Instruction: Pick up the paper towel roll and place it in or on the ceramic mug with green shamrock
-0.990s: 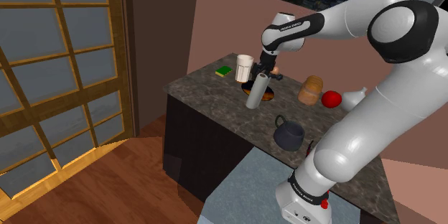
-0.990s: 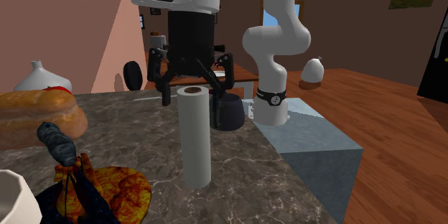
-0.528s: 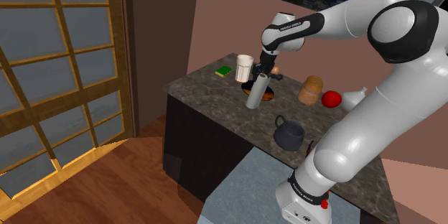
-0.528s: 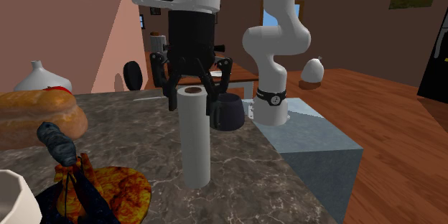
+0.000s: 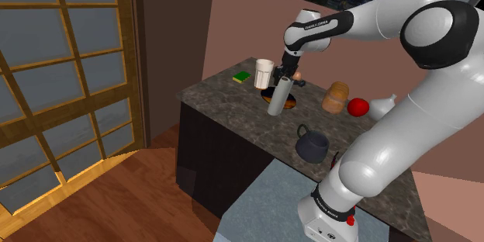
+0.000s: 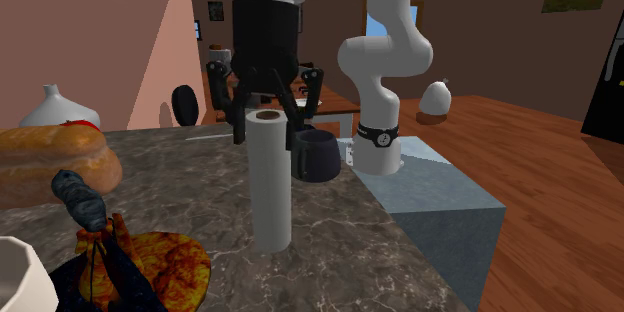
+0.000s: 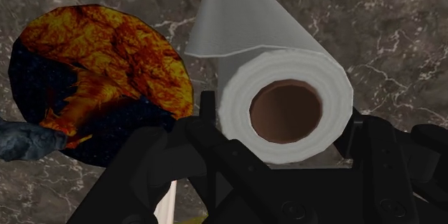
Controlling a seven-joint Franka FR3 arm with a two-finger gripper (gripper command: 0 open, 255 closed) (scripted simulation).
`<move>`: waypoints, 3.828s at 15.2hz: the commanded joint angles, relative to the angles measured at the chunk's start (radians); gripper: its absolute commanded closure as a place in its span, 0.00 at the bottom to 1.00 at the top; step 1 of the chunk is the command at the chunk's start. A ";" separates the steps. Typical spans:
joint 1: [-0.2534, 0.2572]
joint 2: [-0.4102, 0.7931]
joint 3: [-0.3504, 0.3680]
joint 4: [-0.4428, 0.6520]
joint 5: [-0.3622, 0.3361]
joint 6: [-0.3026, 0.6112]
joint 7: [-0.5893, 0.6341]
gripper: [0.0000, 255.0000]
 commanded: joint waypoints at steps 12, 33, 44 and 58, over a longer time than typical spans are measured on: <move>0.002 -0.064 0.016 0.118 -0.020 -0.178 0.012 1.00; -0.012 -0.240 0.050 0.218 -0.078 -0.444 0.025 1.00; -0.104 -0.630 0.111 0.042 -0.175 -0.650 0.013 1.00; -0.177 -0.880 0.121 -0.107 -0.228 -0.747 -0.025 1.00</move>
